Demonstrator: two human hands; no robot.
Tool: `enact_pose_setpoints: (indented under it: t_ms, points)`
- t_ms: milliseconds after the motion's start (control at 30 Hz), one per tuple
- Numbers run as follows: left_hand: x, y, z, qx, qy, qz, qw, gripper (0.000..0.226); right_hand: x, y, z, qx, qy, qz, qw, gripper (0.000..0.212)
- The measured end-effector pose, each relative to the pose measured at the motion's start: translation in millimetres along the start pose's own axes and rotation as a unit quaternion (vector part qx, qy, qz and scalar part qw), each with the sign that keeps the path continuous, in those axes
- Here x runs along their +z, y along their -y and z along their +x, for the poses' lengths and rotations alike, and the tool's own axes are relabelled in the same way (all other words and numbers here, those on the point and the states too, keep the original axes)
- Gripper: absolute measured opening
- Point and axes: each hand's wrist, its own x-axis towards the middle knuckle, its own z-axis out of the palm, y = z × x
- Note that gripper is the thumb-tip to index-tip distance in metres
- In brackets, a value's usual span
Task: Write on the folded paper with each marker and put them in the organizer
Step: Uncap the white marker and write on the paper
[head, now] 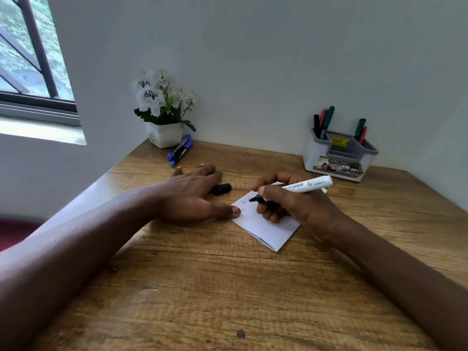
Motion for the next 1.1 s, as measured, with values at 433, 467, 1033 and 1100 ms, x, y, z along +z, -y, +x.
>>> enact_pose_setpoints:
  t_ms: [433, 467, 1033, 1100]
  points:
    - [-2.8, -3.2, -4.0, -0.003, 0.003, -0.004, 1.000, 0.115, 3.9, -5.3, -3.5, -0.047, -0.042, -0.092, 0.994, 0.016]
    - [-2.6, -2.8, -4.0, -0.003, 0.003, -0.004, 1.000, 0.116, 4.3, -5.7, -3.4, -0.047, -0.045, -0.100, 0.993, 0.017]
    - [-2.4, -2.4, -4.4, 0.003, -0.007, 0.001, 1.000, 0.109, 6.9, -5.5, -1.9, -0.052, -0.036, -0.114, 0.991, 0.014]
    - [-1.6, -2.4, -4.5, 0.000, -0.005, 0.003, 1.000, 0.112, 6.0, -5.9, -2.3, -0.051, -0.045, -0.113, 0.991, 0.015]
